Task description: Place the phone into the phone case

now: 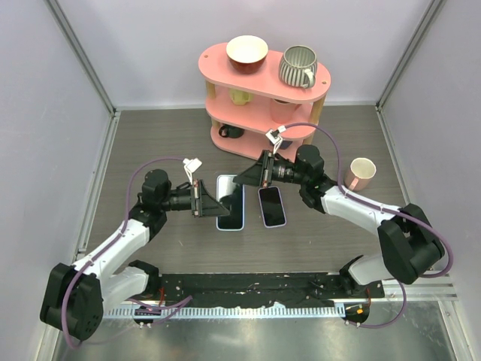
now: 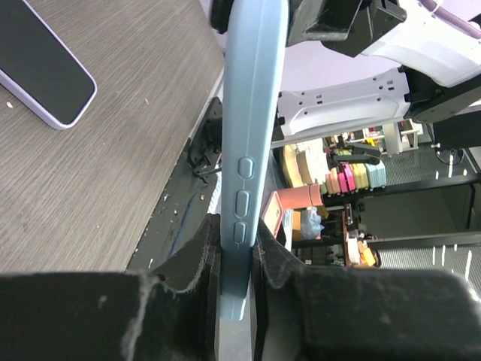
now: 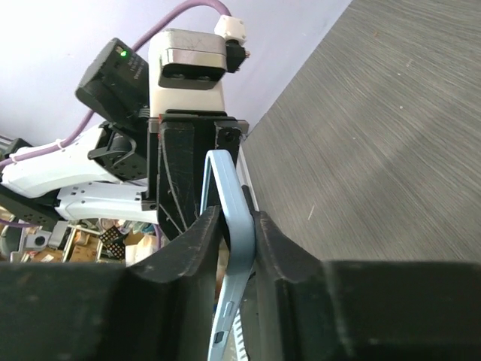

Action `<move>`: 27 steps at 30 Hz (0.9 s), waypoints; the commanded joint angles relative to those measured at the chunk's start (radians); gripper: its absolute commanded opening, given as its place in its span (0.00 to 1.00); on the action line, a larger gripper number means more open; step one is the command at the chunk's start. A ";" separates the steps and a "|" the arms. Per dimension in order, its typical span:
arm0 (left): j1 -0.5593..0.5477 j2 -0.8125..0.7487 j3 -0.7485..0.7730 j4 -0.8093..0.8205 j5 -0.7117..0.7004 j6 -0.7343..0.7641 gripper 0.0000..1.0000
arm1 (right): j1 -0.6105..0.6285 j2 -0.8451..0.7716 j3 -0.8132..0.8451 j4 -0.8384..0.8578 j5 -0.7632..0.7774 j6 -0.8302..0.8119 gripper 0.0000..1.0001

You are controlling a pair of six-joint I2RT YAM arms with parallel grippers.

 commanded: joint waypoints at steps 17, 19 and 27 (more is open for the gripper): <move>-0.006 0.035 0.032 -0.052 -0.009 -0.007 0.00 | 0.029 0.025 0.003 0.196 0.019 0.088 0.32; -0.006 0.039 0.032 -0.070 -0.026 0.003 0.00 | 0.030 0.017 -0.019 0.193 0.037 0.077 0.21; -0.006 0.078 0.043 -0.096 -0.072 -0.022 0.00 | 0.030 -0.015 0.027 -0.027 0.082 -0.059 0.06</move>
